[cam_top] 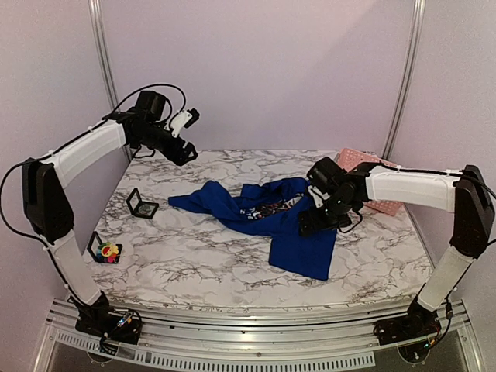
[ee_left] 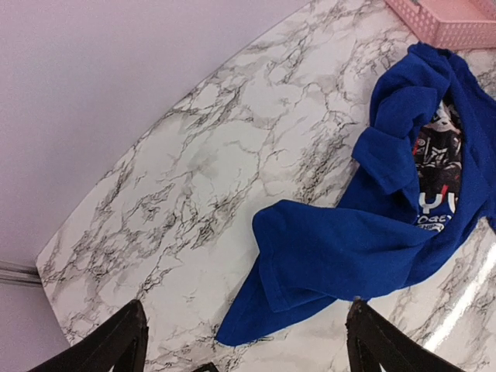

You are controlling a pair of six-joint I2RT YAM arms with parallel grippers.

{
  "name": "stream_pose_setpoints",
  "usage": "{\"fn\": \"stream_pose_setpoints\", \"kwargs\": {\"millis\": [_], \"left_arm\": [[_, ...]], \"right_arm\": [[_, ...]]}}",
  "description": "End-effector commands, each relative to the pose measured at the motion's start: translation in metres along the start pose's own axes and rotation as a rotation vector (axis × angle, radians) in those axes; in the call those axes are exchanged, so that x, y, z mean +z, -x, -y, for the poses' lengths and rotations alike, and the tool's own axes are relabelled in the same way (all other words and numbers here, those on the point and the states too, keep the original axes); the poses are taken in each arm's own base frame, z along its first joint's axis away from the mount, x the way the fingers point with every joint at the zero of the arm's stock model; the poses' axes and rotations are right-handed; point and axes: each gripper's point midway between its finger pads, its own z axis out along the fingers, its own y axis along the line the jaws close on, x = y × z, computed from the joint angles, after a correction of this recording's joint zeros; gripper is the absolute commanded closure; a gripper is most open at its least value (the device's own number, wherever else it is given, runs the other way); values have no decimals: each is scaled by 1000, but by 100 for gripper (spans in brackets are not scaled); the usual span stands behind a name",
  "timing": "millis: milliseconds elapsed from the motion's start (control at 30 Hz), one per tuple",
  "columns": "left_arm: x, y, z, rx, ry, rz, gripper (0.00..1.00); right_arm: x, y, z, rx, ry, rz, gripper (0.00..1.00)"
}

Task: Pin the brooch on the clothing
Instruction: Place the crumpled clothing at the center of the board, then pick up the crumped clothing from the center of the board.

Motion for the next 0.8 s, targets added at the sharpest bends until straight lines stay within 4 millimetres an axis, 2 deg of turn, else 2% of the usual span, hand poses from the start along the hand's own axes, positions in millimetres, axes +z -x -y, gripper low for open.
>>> {"fn": "stream_pose_setpoints", "kwargs": {"millis": [0,100,233,267,300,367,433,533,567,633,700,767], "left_arm": [[-23,-21,17,76,-51,-30,11],[-32,-28,25,67,-80,-41,11],[-38,-38,40,68,-145,-71,11],[-39,-41,44,74,-161,-81,11],[-39,-42,47,79,-172,-88,11],[-40,-45,53,85,-186,-100,11],[-41,-46,59,87,-204,-109,11],[-43,-48,69,92,-235,-118,11],[-44,-48,74,94,-250,-118,12],[-44,-50,84,103,-282,-127,12],[-44,-54,97,141,-325,-139,14],[-43,-61,110,184,-369,-160,17]], "right_arm": [[7,-65,-28,-24,119,-150,1],[26,-94,-13,71,44,-223,2],[49,-134,-28,57,41,-317,3],[53,-143,-31,45,37,-346,6],[58,-155,-32,37,25,-387,12],[66,-172,-32,13,-10,-454,39],[66,-176,-35,-1,-27,-477,65],[54,-154,-51,-10,18,-418,97],[43,-138,-59,-14,49,-369,100],[22,-106,-78,-30,122,-275,100],[-14,-62,-97,-35,202,-152,100],[-51,-24,-109,-44,263,-35,100]]}}
